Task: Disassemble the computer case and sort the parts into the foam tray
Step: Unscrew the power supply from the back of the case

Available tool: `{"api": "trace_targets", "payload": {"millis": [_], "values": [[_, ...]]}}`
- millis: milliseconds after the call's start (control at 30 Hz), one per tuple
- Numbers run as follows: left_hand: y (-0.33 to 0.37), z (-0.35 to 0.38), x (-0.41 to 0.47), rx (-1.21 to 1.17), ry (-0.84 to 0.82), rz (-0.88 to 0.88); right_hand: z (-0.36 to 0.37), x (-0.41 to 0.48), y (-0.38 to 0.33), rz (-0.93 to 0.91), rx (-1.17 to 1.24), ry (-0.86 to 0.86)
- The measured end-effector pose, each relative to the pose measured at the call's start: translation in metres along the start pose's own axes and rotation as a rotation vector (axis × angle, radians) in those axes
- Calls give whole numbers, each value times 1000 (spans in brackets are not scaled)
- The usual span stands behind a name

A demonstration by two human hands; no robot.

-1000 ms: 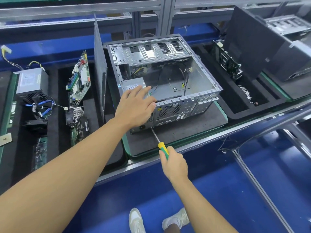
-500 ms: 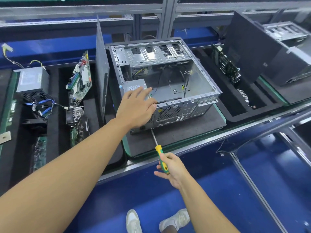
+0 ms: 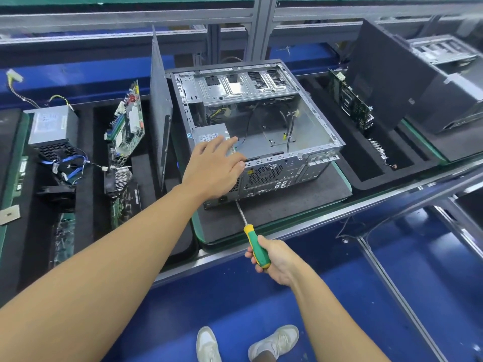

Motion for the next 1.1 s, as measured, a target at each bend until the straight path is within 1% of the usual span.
{"api": "trace_targets", "payload": {"millis": [67,133,200,267,300,333,367,400,433,533,567,633,700,767,833,900,933,967,1000,1100], "values": [[0,0,0,3,4,-1,3,-1,2,-59,-25,40],[0,1,0,7,11,-2,11,-4,7,-143,-138,88],[0,2,0,9,13,-1,20,-8,13,-290,-423,180],[0,3,1,7,17,0,28,-11,15,-480,-831,338],[0,3,1,6,18,1,31,-13,14,-543,-975,402],[0,3,1,7,17,2,33,-13,14,-583,-1028,425],[0,3,1,8,14,4,32,-12,16,-589,-984,410],[0,4,1,8,14,6,29,-9,18,-564,-855,372],[-1,3,1,8,14,8,27,-5,18,-489,-689,305],[-2,2,1,0,2,11,20,-1,14,-142,-165,160],[-2,2,1,-3,0,13,19,0,13,-81,-37,106],[-1,2,0,10,-5,16,17,1,12,-39,100,19],[-1,3,0,58,-5,23,12,-1,13,-47,138,-24],[-2,3,0,114,2,37,9,-3,16,-94,82,-16],[-1,3,0,147,9,54,9,-4,18,-186,-92,34],[-2,3,1,162,11,63,11,-2,17,-292,-358,108],[-2,3,1,167,9,63,13,-1,18,-319,-440,131],[-2,3,1,170,8,62,15,0,19,-307,-445,129],[-2,3,2,175,7,61,15,0,19,-251,-358,106],[-2,4,2,174,2,63,10,-4,13,-4,9,-4]]}}
Point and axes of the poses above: each hand's wrist, its own x-axis towards the middle knuckle, its own z-axis out of the palm, y = z × x, the point moved 2 cm from there along x, towards the middle knuckle, and after that the axes turned 14 degrees about -z, right-handed, at the moved point
